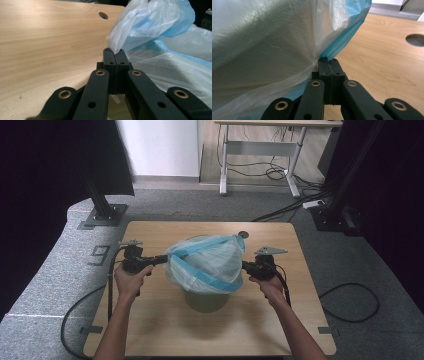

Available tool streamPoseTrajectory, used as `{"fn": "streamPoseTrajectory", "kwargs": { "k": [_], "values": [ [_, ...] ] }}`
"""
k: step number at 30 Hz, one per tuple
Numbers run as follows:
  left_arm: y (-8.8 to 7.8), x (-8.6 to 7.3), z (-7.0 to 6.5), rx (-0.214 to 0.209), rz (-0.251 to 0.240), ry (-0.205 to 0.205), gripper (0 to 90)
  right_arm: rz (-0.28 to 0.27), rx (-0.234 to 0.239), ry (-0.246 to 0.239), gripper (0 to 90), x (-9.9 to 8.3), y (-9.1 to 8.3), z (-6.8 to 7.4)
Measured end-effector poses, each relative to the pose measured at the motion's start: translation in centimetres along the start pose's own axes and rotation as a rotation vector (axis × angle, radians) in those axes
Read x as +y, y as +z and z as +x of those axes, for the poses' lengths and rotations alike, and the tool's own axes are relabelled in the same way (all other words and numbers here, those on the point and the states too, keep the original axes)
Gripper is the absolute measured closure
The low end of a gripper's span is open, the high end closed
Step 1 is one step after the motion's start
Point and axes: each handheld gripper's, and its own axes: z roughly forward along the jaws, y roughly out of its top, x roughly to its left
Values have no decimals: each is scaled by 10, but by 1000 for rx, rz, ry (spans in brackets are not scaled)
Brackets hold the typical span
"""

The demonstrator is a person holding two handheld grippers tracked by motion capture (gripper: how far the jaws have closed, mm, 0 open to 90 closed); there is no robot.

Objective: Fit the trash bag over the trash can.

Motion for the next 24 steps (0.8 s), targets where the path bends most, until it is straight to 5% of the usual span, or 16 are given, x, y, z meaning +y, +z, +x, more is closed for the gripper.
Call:
{"fn": "streamPoseTrajectory", "kwargs": {
  "k": [11, 24],
  "values": [
    [14, -8, 9, -3, 68, -48, 899, 92, 34, -7, 890, -9, 12, 2],
    [27, -14, 9, -35, 85, -67, 899, 100, 63, 13, 890, -20, 17, 2]
  ]
}}
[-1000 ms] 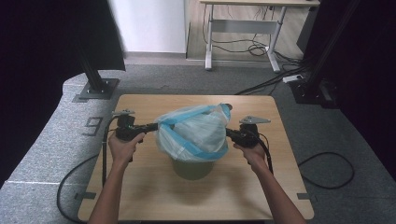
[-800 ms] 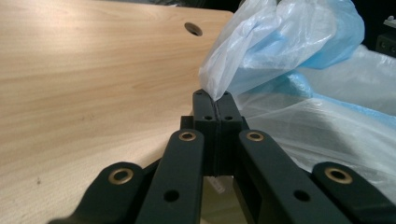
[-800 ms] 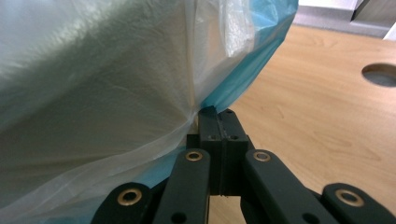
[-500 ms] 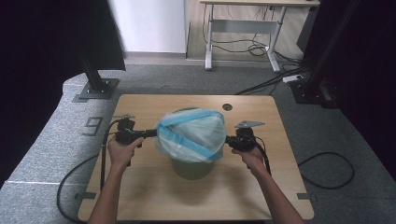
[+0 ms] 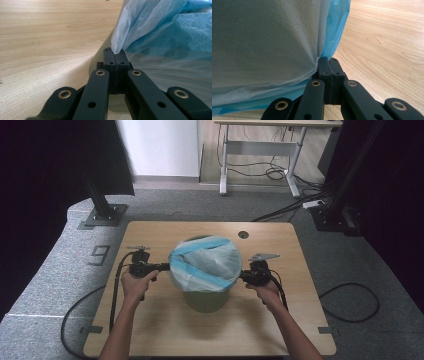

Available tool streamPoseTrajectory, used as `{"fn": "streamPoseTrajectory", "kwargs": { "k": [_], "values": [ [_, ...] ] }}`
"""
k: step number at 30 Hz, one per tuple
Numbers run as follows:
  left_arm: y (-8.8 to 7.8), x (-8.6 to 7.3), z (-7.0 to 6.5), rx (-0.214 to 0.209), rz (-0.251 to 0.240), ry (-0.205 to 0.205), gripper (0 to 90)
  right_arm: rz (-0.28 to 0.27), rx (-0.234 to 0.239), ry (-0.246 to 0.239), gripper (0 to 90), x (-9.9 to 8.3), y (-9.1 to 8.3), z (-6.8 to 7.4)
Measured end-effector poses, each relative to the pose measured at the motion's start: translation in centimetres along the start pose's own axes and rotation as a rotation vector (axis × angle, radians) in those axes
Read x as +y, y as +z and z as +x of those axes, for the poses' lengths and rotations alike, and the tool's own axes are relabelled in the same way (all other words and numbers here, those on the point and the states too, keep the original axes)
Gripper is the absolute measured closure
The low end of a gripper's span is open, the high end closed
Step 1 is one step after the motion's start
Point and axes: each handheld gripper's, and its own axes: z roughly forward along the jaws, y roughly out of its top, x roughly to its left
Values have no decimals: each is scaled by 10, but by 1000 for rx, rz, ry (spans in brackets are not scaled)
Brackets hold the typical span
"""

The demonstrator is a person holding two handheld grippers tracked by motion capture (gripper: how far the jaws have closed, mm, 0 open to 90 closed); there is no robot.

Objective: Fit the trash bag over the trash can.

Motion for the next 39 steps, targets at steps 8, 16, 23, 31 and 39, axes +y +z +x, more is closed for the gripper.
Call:
{"fn": "streamPoseTrajectory", "kwargs": {
  "k": [8, 16, 23, 31, 39],
  "values": [
    [-8, -1, -4, 56, -21, 63, 897, -5, -15, -8, 888, 0, -1, 2],
    [-35, -6, -20, 105, -138, 186, 810, -34, -32, -6, 886, 1, -6, 1],
    [-63, -2, -37, 83, -249, 255, 557, -44, -32, -7, 883, 1, -11, 2],
    [-63, 21, -63, 106, -226, 358, 437, -52, -36, -8, 876, 2, -14, 1],
    [-40, 35, -60, 125, -123, 384, 328, -51, -34, -9, 874, 2, -16, 2]
  ]
}}
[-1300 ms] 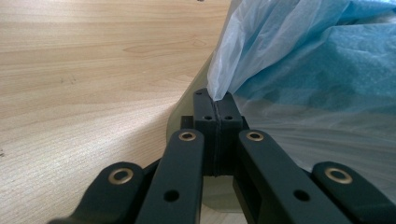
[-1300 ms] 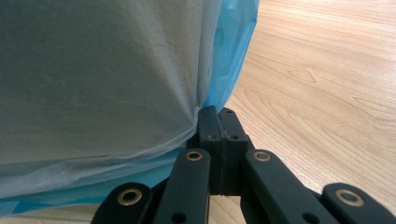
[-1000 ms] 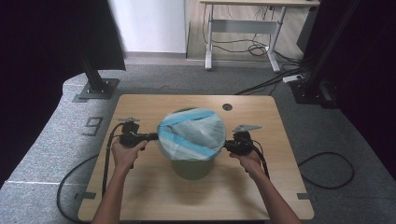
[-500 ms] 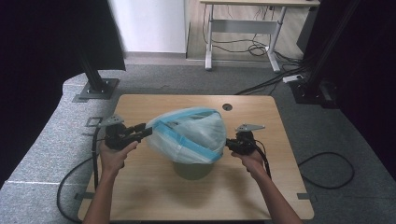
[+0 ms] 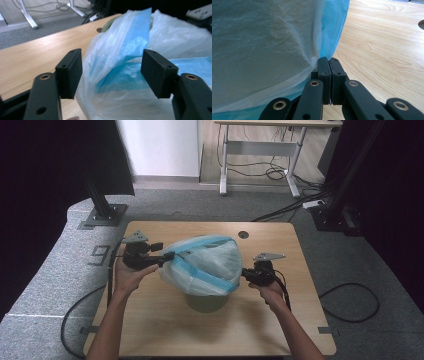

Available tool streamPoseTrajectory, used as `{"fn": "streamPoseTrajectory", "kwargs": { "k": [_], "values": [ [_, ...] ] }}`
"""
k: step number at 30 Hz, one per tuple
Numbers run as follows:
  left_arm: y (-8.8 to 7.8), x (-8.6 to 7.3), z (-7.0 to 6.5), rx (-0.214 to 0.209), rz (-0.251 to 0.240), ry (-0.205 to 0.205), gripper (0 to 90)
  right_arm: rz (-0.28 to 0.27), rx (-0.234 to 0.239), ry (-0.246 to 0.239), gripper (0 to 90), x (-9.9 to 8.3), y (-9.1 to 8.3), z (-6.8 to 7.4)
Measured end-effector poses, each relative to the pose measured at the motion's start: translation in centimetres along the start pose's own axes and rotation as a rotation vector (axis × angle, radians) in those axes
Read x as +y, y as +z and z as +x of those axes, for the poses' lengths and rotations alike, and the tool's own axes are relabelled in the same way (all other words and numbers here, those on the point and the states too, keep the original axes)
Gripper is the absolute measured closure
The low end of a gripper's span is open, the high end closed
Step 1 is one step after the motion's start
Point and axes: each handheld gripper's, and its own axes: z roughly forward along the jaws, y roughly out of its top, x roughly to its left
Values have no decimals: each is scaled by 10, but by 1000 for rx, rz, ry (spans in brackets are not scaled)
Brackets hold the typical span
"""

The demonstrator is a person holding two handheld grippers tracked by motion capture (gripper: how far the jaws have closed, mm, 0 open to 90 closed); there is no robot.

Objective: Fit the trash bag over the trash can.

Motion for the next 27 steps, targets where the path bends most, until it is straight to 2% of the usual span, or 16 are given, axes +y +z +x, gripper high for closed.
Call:
{"fn": "streamPoseTrajectory", "kwargs": {
  "k": [3, 5, 6, 8, 11, 16, 21, 24, 27],
  "values": [
    [4, 0, -2, 5, 5, 14, 325, 1, -2, -1, 874, 0, -1, -1],
    [6, 0, -4, 24, 8, 19, 367, 1, -3, -1, 874, 0, -1, -1],
    [7, 0, -5, 38, 9, 28, 409, 0, -3, -1, 874, 0, -1, -1],
    [9, 0, -6, 52, 11, 32, 550, 0, -2, 1, 874, 0, -1, -2],
    [9, 1, -4, 28, 13, 17, 718, 0, -3, 2, 874, 0, -2, -2],
    [8, 5, 3, 0, 7, -46, 873, 2, -2, 0, 874, 0, -2, -2],
    [7, 7, 15, -20, -2, -109, 899, 1, -1, 3, 874, 0, -3, -2],
    [11, 6, 22, -41, 14, -135, 900, 0, 4, 2, 874, 0, -2, -2],
    [14, 6, 27, -33, 9, -152, 900, 1, 9, 1, 874, -1, -2, -2]
  ]
}}
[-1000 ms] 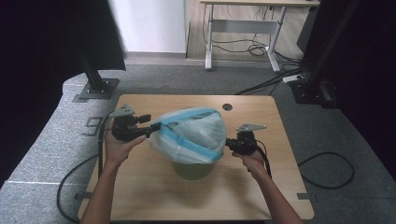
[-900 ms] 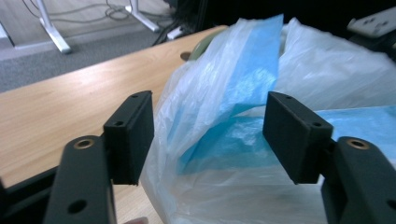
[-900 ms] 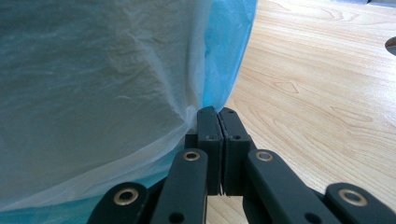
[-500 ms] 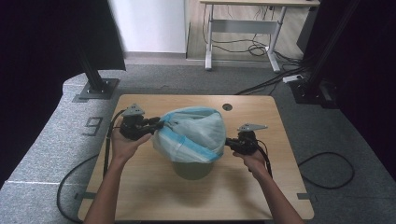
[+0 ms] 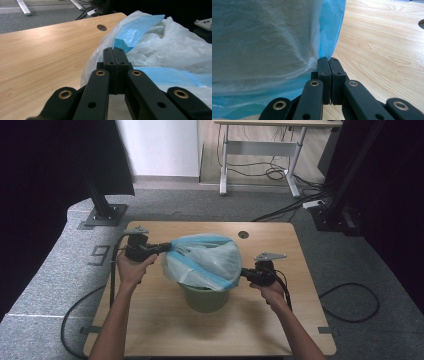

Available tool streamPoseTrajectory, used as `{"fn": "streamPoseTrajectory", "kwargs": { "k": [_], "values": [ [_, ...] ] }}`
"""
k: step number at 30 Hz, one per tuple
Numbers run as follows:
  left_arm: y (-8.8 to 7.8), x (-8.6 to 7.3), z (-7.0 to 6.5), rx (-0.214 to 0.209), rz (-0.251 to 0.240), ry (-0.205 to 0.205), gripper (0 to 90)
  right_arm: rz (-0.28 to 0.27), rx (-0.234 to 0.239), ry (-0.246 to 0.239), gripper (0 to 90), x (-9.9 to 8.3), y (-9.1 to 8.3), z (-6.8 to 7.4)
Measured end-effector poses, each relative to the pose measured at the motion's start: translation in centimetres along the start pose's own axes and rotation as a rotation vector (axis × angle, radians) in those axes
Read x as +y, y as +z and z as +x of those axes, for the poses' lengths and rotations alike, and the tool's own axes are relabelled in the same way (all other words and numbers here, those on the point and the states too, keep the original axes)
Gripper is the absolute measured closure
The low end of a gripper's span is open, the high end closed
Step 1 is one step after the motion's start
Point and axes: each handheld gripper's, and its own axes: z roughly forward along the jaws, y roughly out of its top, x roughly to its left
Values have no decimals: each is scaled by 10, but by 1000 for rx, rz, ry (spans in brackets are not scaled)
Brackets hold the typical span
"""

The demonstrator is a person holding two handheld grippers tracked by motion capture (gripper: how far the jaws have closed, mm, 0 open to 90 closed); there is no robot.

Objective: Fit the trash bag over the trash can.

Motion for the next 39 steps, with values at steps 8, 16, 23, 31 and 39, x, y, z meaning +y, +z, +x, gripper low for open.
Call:
{"fn": "streamPoseTrajectory", "kwargs": {
  "k": [8, 16, 23, 31, 39],
  "values": [
    [5, -1, 10, 12, -17, -70, 900, 6, 1, -5, 874, 0, 0, 0],
    [13, -8, 22, -22, -22, -151, 899, 16, 4, -9, 875, -2, 3, 1],
    [14, -15, 21, -34, -6, -150, 899, -2, -35, -38, 790, -1, -3, 4],
    [14, -15, 20, -38, -2, -144, 898, -201, -71, -57, 616, 22, -52, 25],
    [11, -15, 17, -37, 1, -141, 897, -201, 127, -123, 543, 25, -69, 70]
  ]
}}
